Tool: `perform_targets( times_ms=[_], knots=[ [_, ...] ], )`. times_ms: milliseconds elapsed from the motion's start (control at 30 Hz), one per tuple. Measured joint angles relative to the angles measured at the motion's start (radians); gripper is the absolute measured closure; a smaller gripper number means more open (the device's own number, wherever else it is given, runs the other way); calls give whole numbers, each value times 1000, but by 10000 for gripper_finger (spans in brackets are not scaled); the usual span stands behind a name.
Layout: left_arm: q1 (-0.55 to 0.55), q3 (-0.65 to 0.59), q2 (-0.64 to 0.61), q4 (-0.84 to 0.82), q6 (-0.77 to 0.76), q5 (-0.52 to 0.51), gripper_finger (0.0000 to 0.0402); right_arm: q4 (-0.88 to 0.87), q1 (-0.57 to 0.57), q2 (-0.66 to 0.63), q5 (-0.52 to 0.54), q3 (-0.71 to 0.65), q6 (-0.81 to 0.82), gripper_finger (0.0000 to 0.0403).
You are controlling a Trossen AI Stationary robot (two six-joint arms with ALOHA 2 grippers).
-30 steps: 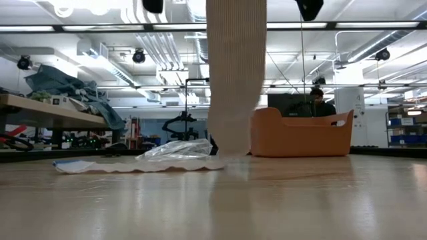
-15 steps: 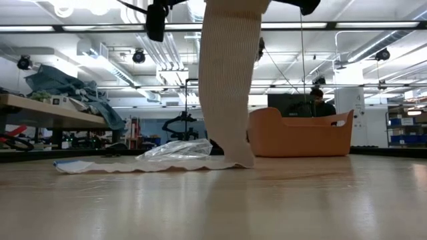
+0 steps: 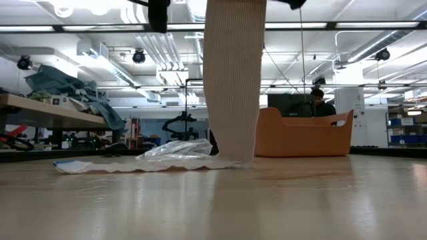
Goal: Roll bandage
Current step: Roll the brown bandage
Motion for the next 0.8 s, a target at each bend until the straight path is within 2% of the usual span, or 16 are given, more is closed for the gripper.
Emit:
perform_targets(
  times_ms=[300, 433, 567, 667, 800],
  knots=[
    [-3, 0, 0, 0, -2, 6, 401, -1, 1, 11, -8, 17, 5, 177],
    [-3, 0, 0, 3, -11, 12, 401, 7, 1, 12, -9, 16, 2, 223],
    [-3, 0, 0, 10, -55, 12, 400, 11, 1, 13, -9, 16, -6, 297],
    [-3, 0, 0, 32, -131, 13, 384, 13, 1, 14, -8, 16, -22, 348],
    [-3, -1, 0, 66, -260, 13, 348, 21, 1, 14, -8, 16, -46, 349]
  ],
)
